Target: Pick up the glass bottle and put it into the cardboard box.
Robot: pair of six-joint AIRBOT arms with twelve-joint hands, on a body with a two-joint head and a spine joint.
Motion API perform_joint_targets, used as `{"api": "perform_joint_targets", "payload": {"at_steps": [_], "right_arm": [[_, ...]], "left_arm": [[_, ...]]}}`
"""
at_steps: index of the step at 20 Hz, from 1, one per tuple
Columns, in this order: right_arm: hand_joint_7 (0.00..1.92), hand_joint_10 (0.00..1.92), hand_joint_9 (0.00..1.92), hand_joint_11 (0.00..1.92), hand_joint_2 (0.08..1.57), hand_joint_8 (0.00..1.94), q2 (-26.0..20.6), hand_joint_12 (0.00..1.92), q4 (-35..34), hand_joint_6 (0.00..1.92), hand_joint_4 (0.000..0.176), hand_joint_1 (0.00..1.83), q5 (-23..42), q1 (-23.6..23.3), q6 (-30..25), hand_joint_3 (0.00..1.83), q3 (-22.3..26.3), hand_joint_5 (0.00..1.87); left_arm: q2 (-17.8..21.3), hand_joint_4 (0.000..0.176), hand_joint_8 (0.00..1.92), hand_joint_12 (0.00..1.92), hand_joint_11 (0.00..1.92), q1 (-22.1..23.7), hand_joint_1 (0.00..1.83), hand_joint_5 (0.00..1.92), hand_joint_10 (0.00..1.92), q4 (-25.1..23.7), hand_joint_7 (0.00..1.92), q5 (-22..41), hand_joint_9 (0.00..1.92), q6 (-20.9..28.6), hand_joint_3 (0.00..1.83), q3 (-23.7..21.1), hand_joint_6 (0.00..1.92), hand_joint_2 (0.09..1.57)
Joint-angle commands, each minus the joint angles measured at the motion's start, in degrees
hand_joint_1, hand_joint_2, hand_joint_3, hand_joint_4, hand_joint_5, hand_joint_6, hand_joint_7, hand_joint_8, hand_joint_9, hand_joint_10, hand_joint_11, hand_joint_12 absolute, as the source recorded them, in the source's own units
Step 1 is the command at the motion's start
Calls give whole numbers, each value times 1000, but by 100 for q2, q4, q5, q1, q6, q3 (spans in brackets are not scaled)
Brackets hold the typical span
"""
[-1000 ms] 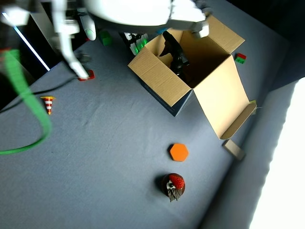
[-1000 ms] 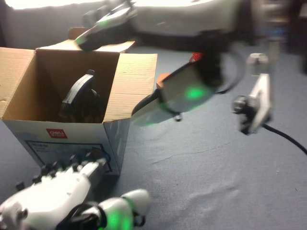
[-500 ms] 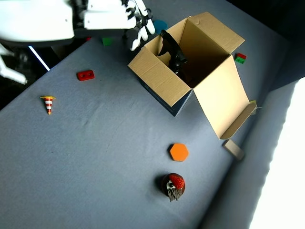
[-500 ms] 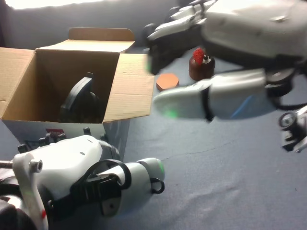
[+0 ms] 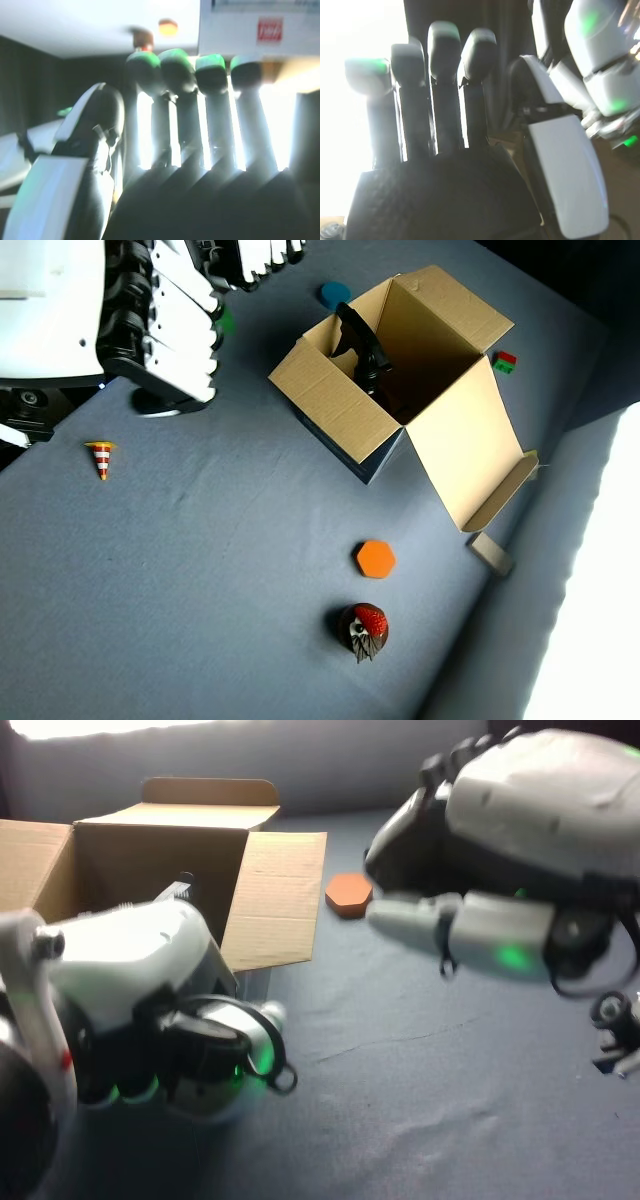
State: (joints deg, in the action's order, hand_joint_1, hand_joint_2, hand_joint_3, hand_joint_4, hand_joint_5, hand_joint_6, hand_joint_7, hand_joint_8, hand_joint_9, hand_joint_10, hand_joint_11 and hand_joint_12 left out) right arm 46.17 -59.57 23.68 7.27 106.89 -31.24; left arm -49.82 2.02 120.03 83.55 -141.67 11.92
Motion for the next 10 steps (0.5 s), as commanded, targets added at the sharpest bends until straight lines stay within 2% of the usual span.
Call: {"api": "perform_joint_targets", "payload": {"at_steps": [1, 3, 4, 5, 7, 8, 9, 10], "right_arm": [[1291, 1921, 1361, 1429, 1421, 1940, 15, 1921, -451, 1914, 0, 820, 789, -78, 327, 18, 97, 1129], [1337, 1921, 1405, 1503, 1422, 1941, 155, 1921, -1140, 1921, 0, 862, 1100, -125, 1054, 29, 230, 1197], [1355, 1921, 1420, 1527, 1417, 1941, 220, 1921, -1295, 1921, 140, 864, 1243, -115, 1302, 35, 285, 1233], [1359, 1921, 1424, 1531, 1415, 1941, 276, 1921, -1344, 1921, 169, 863, 1363, -87, 1470, 36, 340, 1241], [1362, 1921, 1426, 1535, 1408, 1941, 347, 1921, -1348, 1921, 176, 842, 1523, 1, 1798, 34, 419, 1239], [1370, 1921, 1435, 1542, 1412, 1941, 359, 1921, -1365, 1921, 176, 822, 1523, 25, 1844, 35, 426, 1230], [1374, 1921, 1446, 1549, 1421, 1941, 359, 1921, -1391, 1921, 176, 794, 1499, 37, 1848, 36, 426, 1226], [1376, 1921, 1452, 1553, 1431, 1941, 359, 1921, -1392, 1921, 176, 777, 1495, 30, 1848, 35, 425, 1230]], "left_arm": [[27, 0, 1920, 1921, 1273, 122, 628, 1138, 1921, -503, 1276, -42, 1289, -73, 5, 25, 1920, 1459], [35, 0, 1921, 1921, 1328, 256, 657, 1164, 1921, -503, 1293, -43, 1328, -231, 7, 56, 1921, 1471], [42, 0, 1921, 1921, 1332, 283, 661, 1166, 1921, -503, 1294, -43, 1332, -248, 8, 60, 1921, 1475], [57, 0, 1921, 1921, 1336, 308, 652, 1174, 1921, -503, 1298, -61, 1336, -249, 1, 56, 1921, 1484], [112, 0, 1921, 1921, 1338, 452, 648, 1176, 1921, -503, 1299, -96, 1337, -378, 0, 49, 1921, 1487], [128, 33, 1921, 1921, 1340, 505, 638, 1185, 1921, -502, 1301, -96, 1339, -423, 0, 50, 1921, 1492], [144, 147, 1921, 1921, 1348, 541, 641, 1195, 1921, -502, 1305, -96, 1347, -426, 0, 51, 1921, 1495], [161, 170, 1921, 1921, 1350, 576, 641, 1196, 1921, -501, 1307, -96, 1349, -426, 0, 52, 1921, 1496]]}}
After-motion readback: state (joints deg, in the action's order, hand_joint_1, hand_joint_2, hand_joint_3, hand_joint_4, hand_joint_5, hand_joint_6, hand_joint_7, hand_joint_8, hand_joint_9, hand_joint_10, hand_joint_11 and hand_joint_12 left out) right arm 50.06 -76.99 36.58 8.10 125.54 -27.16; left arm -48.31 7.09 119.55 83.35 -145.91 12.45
